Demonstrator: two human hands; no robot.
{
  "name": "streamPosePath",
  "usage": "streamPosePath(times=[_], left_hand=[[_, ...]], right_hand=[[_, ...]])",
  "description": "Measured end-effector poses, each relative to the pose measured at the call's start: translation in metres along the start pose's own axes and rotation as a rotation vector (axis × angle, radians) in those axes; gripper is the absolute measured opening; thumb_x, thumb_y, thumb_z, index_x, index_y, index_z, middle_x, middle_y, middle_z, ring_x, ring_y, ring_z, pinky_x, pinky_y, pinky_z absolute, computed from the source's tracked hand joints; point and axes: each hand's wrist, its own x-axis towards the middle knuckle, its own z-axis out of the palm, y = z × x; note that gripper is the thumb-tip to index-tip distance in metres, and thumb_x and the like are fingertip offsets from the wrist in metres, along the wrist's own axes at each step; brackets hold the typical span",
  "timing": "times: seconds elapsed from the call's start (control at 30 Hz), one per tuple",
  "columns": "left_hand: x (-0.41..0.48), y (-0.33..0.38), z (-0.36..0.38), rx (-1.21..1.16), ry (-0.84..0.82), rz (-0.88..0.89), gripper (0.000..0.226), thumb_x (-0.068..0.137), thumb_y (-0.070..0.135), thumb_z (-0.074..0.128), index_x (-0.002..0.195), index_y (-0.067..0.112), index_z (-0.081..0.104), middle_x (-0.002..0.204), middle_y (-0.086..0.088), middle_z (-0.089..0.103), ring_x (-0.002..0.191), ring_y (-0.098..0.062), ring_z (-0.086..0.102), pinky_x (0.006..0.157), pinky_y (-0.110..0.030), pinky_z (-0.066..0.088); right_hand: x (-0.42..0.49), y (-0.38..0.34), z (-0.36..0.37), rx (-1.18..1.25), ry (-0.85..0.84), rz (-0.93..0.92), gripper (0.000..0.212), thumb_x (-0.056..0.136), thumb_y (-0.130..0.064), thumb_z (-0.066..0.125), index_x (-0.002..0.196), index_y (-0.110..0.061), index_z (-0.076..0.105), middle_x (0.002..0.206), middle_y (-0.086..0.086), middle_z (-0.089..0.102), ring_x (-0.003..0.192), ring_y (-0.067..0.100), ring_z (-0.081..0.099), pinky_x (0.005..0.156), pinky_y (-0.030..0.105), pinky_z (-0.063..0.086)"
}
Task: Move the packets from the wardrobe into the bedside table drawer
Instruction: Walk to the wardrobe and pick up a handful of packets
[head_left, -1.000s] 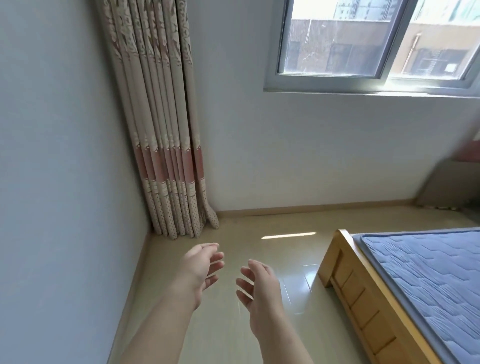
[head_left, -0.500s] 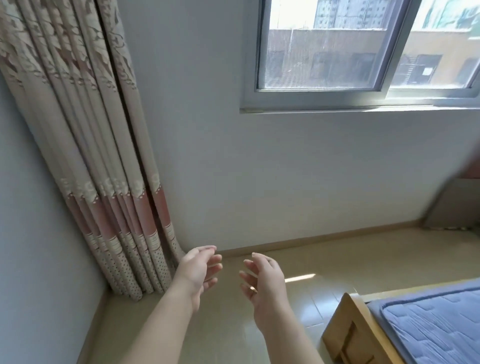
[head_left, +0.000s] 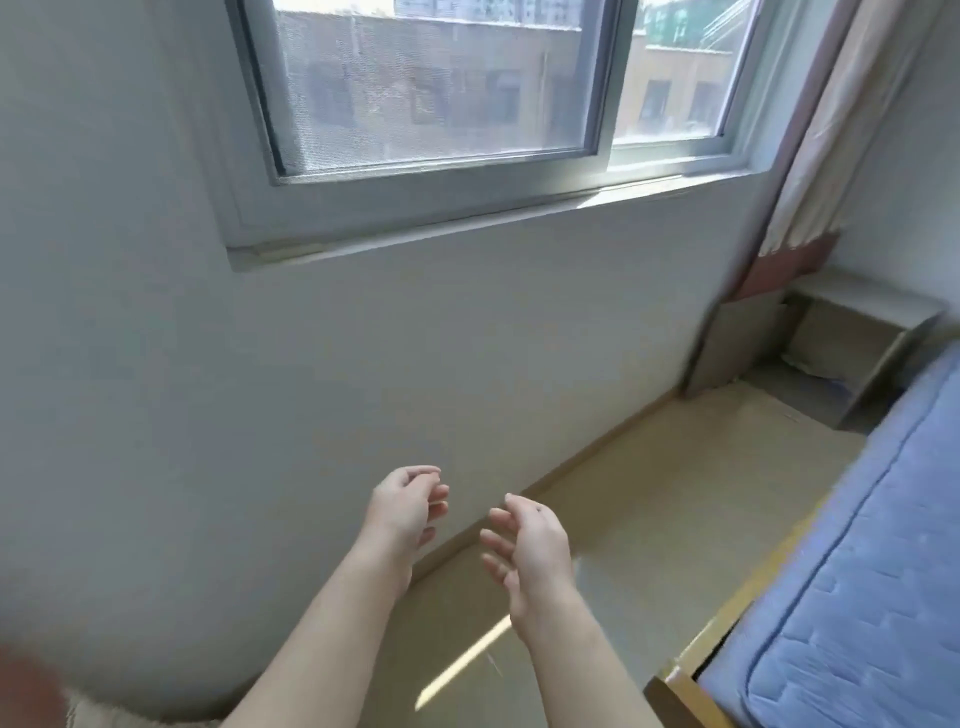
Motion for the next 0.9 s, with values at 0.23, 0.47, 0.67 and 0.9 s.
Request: streamPosePath(times=[0.23, 0.47, 0.67, 0.9], left_hand=[[0.105, 0.010, 0.126, 0.187, -0.320, -0.121, 0.015, 0.097, 0.015, 0.043, 0.097, 0.021, 0.057, 0.088, -0.001, 0.064, 0.079, -0.015, 0.060, 0.068, -0.027, 0.042], [0.213, 0.063, 0.243, 0.251, -0.422, -0.089, 0.015, 0.096, 0.018, 0.044, 0.103, 0.020, 0.057, 0.092, 0.000, 0.064, 0.080, -0.013, 0.060, 0.066, -0.026, 0.044], [0.294, 0.098, 0.328, 0.254, -0.485, -0.100, 0.017, 0.096, 0.017, 0.045, 0.105, 0.020, 0.058, 0.094, 0.000, 0.065, 0.083, -0.012, 0.061, 0.068, -0.026, 0.045], [0.396, 0.124, 0.455, 0.329, -0.694, -0.107, 0.016, 0.095, 0.016, 0.045, 0.101, 0.020, 0.059, 0.094, -0.001, 0.066, 0.081, -0.014, 0.062, 0.070, -0.027, 0.045]], right_hand=[[0.111, -0.049, -0.043, 0.159, 0.300, 0.039, 0.006, 0.094, -0.022, 0.051, 0.091, -0.018, 0.054, 0.094, 0.003, 0.061, 0.078, 0.019, 0.056, 0.064, 0.029, 0.043], [0.242, -0.152, -0.060, 0.227, 0.354, -0.027, 0.006, 0.094, -0.021, 0.050, 0.091, -0.019, 0.054, 0.094, 0.003, 0.060, 0.077, 0.018, 0.057, 0.063, 0.029, 0.044], [0.331, -0.218, -0.073, 0.279, 0.420, -0.046, 0.006, 0.095, -0.021, 0.050, 0.094, -0.018, 0.055, 0.094, 0.003, 0.061, 0.077, 0.019, 0.057, 0.065, 0.029, 0.044], [0.454, -0.291, -0.103, 0.395, 0.618, -0.078, 0.004, 0.094, -0.020, 0.050, 0.093, -0.019, 0.054, 0.093, 0.003, 0.061, 0.079, 0.019, 0.058, 0.065, 0.029, 0.044]])
